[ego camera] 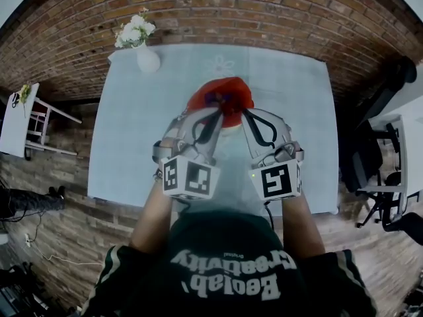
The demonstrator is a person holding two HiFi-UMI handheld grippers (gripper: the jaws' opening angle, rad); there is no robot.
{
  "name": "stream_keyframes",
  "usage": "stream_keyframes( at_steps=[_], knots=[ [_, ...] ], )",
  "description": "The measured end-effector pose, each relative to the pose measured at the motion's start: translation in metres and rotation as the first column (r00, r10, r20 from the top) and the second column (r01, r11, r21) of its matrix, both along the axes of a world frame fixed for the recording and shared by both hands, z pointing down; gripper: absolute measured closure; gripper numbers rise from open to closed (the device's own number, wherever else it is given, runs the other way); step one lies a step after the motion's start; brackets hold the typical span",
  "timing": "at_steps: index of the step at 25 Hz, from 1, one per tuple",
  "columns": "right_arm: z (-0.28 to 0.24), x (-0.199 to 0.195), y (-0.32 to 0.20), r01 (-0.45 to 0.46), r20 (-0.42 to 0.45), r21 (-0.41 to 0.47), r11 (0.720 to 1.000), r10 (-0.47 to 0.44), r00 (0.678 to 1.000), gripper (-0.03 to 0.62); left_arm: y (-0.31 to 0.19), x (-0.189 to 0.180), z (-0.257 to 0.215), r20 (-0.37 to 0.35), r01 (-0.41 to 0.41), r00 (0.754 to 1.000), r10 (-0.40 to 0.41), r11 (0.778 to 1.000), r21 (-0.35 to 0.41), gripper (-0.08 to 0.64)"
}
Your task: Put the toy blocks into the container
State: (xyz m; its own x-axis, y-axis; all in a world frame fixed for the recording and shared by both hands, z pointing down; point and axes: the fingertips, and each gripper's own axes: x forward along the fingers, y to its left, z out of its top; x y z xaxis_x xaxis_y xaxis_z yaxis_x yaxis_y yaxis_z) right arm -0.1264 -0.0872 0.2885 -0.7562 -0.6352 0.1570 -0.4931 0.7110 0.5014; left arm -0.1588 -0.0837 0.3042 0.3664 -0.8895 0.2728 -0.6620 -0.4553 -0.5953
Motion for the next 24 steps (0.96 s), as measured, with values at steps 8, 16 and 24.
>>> stream_keyframes(
  at_steps=[8, 16, 24],
  knots=[
    [-0.004, 0.006, 0.0, -0.031, -0.02, 0.025, 0.999, 0.031, 0.999, 0.586, 0.003, 0.009, -0.006, -0.014, -0.036, 0.999, 0.036, 0.999, 0.01, 0.555],
    [-0.009, 0.006, 0.0, -0.028, -0.008, 0.04, 0.999, 0.028, 1.0, 0.586, 0.003, 0.007, -0.007, -0.002, -0.034, 0.999, 0.034, 0.999, 0.017, 0.555],
    [-0.004, -0.003, 0.005, -0.017, -0.037, 0.036, 0.999, 0.018, 0.999, 0.586, 0.005, -0.002, -0.011, -0.012, -0.015, 1.0, 0.016, 1.0, 0.019, 0.555]
  ],
)
